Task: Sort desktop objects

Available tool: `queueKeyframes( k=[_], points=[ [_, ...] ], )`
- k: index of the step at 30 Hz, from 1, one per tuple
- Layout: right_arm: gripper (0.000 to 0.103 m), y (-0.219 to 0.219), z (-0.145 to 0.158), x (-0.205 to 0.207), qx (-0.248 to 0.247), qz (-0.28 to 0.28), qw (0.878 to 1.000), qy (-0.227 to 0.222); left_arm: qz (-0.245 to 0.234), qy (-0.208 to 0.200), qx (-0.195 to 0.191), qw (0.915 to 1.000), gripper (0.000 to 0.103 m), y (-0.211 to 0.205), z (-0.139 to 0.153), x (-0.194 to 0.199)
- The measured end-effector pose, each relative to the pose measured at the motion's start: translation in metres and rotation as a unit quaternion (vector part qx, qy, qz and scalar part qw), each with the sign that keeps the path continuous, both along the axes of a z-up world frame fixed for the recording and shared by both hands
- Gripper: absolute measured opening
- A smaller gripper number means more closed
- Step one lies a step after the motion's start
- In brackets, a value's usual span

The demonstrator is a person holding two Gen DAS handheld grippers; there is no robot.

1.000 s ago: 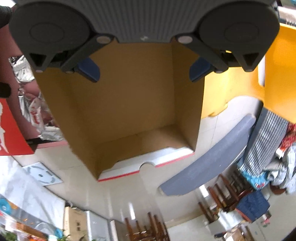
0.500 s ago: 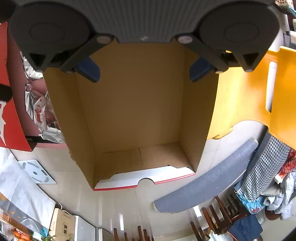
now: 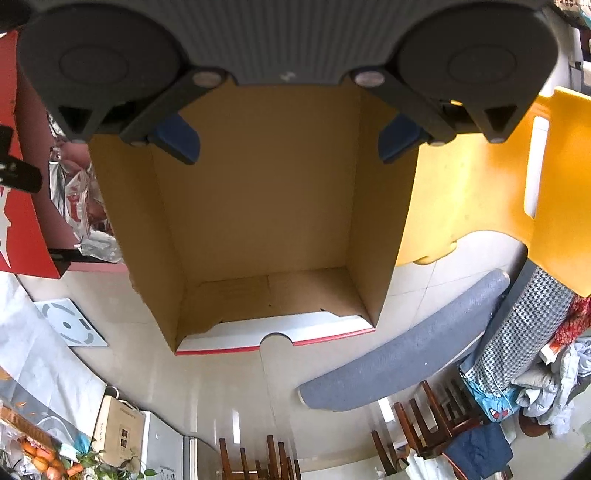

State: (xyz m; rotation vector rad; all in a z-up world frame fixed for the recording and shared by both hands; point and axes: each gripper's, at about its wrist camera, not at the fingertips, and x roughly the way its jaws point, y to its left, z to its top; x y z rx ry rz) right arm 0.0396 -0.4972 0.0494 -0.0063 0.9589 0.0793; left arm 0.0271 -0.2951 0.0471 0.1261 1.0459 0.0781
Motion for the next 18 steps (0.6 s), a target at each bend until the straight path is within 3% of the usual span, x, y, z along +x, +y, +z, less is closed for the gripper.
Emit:
queueKeyframes(
  k=[4,11,18],
  points=[
    [0.103,0.002,-0.003,0.000,0.003,0.010,1.000,0.002,0.001,0.000,-0.004,1.0000,0.103,-0.002,0.000,0.000],
    [0.103,-0.009,-0.003,0.000,0.055,0.008,0.998,0.014,0.005,-0.002,-0.014,0.9999,0.103,-0.007,0.000,-0.005],
    [0.103,-0.013,-0.002,-0.003,0.042,-0.007,0.999,0.011,0.009,-0.005,-0.021,0.9997,0.103,-0.013,-0.002,-0.014]
  ],
)
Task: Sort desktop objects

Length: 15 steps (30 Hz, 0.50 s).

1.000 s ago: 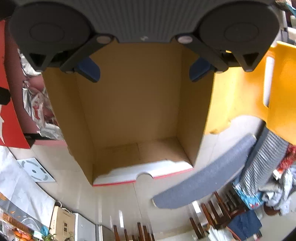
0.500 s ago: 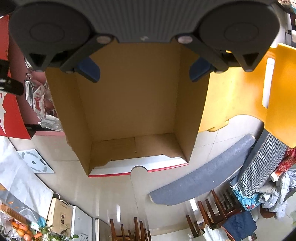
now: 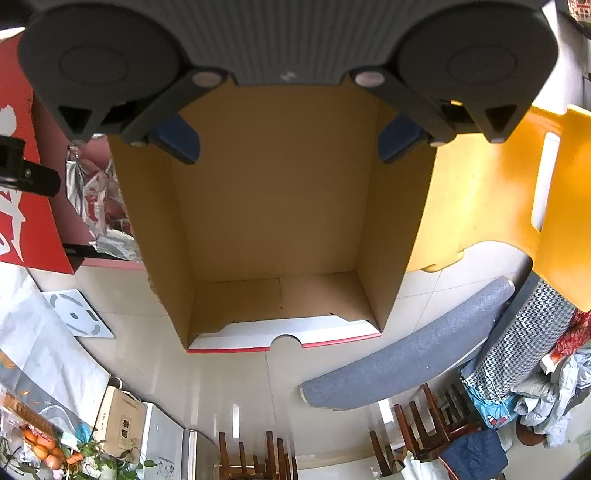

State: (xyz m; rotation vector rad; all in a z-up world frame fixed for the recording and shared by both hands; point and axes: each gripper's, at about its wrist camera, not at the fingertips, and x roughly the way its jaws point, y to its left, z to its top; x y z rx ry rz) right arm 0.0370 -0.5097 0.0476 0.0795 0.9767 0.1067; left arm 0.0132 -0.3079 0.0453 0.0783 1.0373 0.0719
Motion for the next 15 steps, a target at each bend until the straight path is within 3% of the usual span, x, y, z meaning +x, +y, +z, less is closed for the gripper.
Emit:
queueKeyframes(
  k=[15],
  points=[
    [0.103,0.0028,0.0023,-0.0031,-0.015,0.011,1.000,-0.008,-0.011,-0.004,0.008,0.9999,0.103,-0.0103,-0.0004,-0.0051]
  ],
)
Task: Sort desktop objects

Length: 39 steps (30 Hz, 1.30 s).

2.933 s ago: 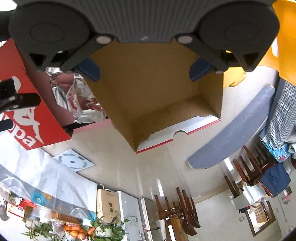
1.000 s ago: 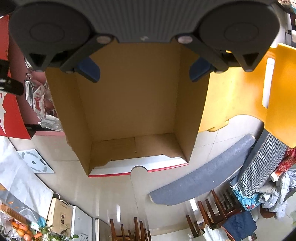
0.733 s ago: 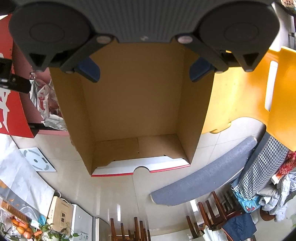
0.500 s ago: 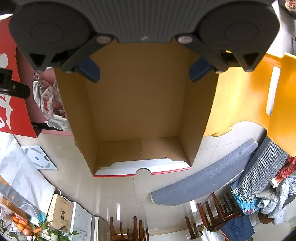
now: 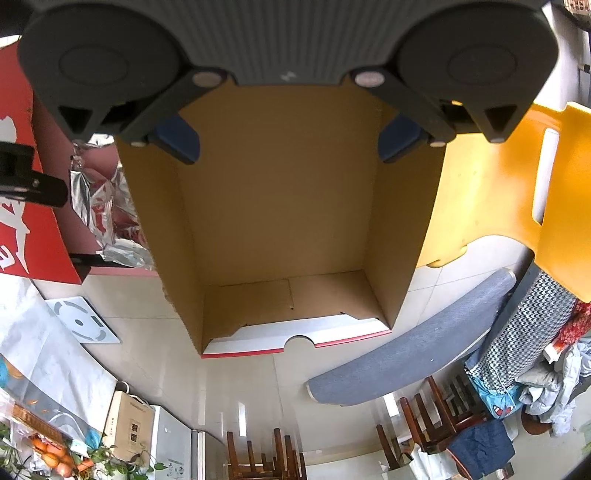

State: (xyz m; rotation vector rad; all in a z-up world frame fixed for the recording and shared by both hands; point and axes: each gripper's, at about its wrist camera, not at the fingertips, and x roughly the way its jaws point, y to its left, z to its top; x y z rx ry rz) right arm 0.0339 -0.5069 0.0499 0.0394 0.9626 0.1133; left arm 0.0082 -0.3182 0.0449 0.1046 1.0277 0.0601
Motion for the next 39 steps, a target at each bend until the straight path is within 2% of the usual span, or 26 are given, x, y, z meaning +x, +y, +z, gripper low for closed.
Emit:
queueKeyframes(
  k=[24,28,39],
  points=[
    [0.103,0.022,-0.005,0.000,-0.027,0.033,0.999,-0.008,-0.009,0.009,-0.028,0.9995,0.103,0.004,0.000,-0.009],
    [0.103,0.025,-0.010,0.001,-0.049,0.029,0.998,-0.001,-0.009,0.013,-0.026,0.9995,0.103,0.003,-0.002,-0.011],
    [0.103,0.019,-0.008,-0.006,-0.036,0.024,0.999,-0.003,0.014,-0.005,-0.015,0.9998,0.103,0.014,-0.001,-0.018]
  ],
)
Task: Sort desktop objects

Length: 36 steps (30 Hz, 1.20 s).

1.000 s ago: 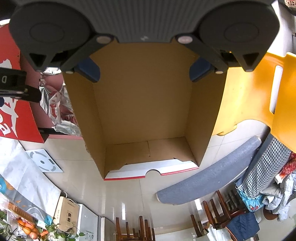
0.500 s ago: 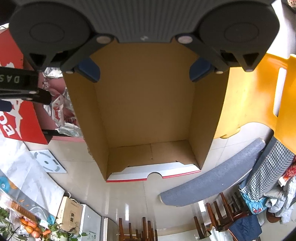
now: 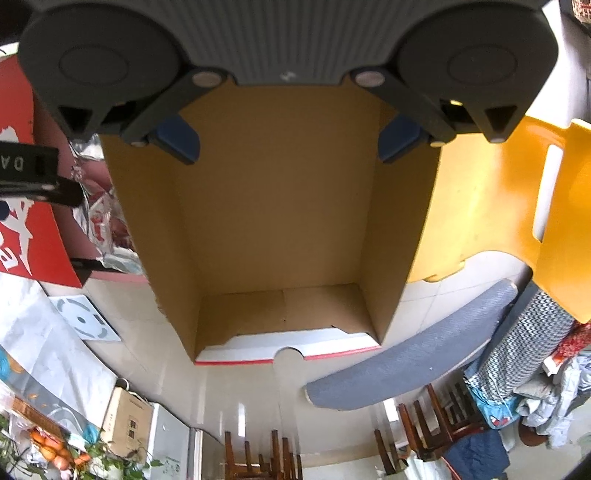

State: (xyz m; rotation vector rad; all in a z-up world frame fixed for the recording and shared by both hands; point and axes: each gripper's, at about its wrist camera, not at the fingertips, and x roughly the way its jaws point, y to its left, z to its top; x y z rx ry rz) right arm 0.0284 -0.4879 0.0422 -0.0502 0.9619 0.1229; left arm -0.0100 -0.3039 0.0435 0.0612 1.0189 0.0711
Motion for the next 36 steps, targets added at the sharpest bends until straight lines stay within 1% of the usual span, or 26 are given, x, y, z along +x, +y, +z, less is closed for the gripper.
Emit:
queueKeyframes(
  k=[5,7,11,13,15,19,24,27,32,36],
  points=[
    [0.103,-0.012,0.000,-0.003,0.003,-0.015,1.000,0.005,-0.004,-0.003,-0.010,0.9999,0.103,0.004,-0.002,-0.005],
    [0.103,-0.019,0.002,-0.005,0.016,-0.022,1.000,0.003,-0.005,-0.002,-0.012,0.9999,0.103,0.004,-0.003,-0.007],
    [0.103,-0.030,0.004,-0.007,0.046,-0.037,0.998,0.004,0.009,-0.008,-0.008,0.9999,0.103,0.007,-0.001,-0.005],
    [0.103,-0.033,0.004,-0.005,0.053,-0.047,0.997,0.016,0.015,-0.012,-0.011,0.9998,0.103,0.007,-0.001,-0.005],
    [0.103,-0.034,0.002,-0.004,0.056,-0.046,0.997,0.027,0.015,-0.014,-0.006,0.9998,0.103,0.005,-0.001,-0.006],
    [0.103,-0.032,0.002,-0.007,0.043,-0.037,0.998,0.027,0.011,-0.010,0.018,0.9997,0.103,0.000,-0.006,-0.008],
    [0.103,-0.022,0.001,-0.015,0.005,-0.011,1.000,0.019,0.013,-0.010,0.020,0.9997,0.103,-0.001,-0.008,-0.010],
    [0.103,-0.016,0.002,-0.020,-0.006,0.010,1.000,0.016,0.021,-0.008,0.017,0.9996,0.103,0.001,-0.010,-0.012],
    [0.103,-0.011,0.002,-0.029,-0.005,0.022,1.000,0.016,0.027,-0.003,0.006,0.9996,0.103,0.000,-0.013,-0.015],
    [0.103,-0.012,0.000,-0.030,-0.001,0.024,0.999,0.026,0.021,-0.003,0.012,0.9997,0.103,-0.006,-0.016,-0.018]
  ],
)
